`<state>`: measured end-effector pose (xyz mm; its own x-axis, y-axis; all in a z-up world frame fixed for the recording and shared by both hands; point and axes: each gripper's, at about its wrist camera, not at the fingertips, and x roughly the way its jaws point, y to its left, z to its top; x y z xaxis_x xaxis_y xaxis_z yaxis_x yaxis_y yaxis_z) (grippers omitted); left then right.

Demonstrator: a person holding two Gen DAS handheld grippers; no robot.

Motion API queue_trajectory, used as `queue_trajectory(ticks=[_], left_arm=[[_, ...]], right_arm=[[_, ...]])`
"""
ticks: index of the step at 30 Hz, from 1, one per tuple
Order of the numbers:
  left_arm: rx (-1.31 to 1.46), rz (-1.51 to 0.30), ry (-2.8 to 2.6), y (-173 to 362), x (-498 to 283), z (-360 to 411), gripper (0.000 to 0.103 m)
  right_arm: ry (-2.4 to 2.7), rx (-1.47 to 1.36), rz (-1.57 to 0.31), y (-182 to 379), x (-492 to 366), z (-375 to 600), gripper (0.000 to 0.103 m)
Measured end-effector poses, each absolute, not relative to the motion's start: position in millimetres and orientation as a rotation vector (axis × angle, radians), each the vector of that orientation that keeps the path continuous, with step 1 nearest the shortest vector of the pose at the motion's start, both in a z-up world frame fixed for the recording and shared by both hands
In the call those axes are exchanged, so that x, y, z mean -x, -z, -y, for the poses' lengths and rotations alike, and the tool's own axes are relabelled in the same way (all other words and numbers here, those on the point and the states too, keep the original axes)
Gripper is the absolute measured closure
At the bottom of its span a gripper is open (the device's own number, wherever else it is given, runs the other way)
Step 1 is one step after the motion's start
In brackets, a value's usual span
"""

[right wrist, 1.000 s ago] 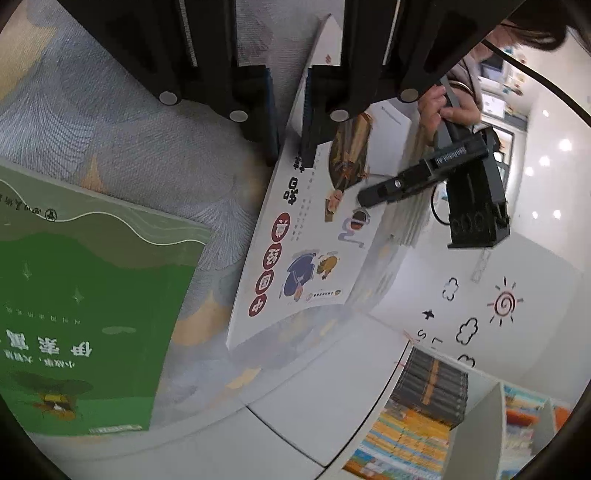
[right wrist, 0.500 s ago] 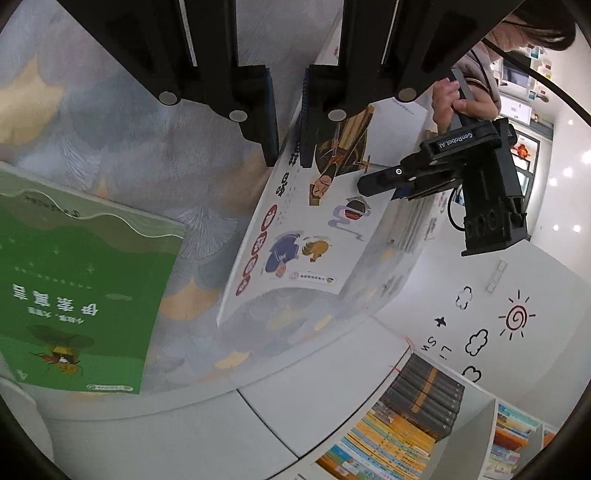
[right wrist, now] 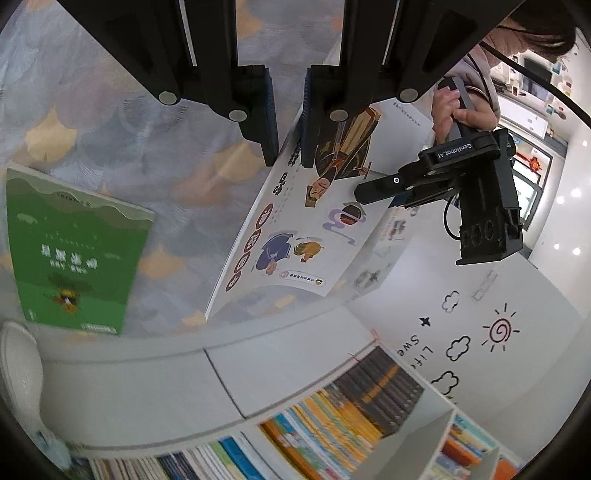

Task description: Organize books

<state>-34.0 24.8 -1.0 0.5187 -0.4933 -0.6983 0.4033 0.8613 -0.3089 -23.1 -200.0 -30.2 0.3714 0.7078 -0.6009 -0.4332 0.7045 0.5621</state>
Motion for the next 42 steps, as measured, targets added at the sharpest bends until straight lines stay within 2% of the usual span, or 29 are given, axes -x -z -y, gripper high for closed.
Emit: queue_trajectory(ticks=[10, 20, 30, 42], left_arm=[[0.138, -0.791, 0.462, -38, 46, -92, 0.078], [0.163, -0.759, 0.333, -52, 50, -187, 0.078], [0.237, -0.794, 0.208, -16, 55, -286, 0.078], [0.269, -0.861, 0.196, 41, 48, -328, 0.078]], right_arm=[[-0.833, -0.311, -0.861, -9, 32, 142, 0.091], [-0.976, -0.279, -0.862, -25, 15, 41, 0.090], [-1.088, -0.235, -0.911, -4, 4, -68, 0.090], [-1.093, -0.235, -0.992, 48, -11, -120, 0.090]])
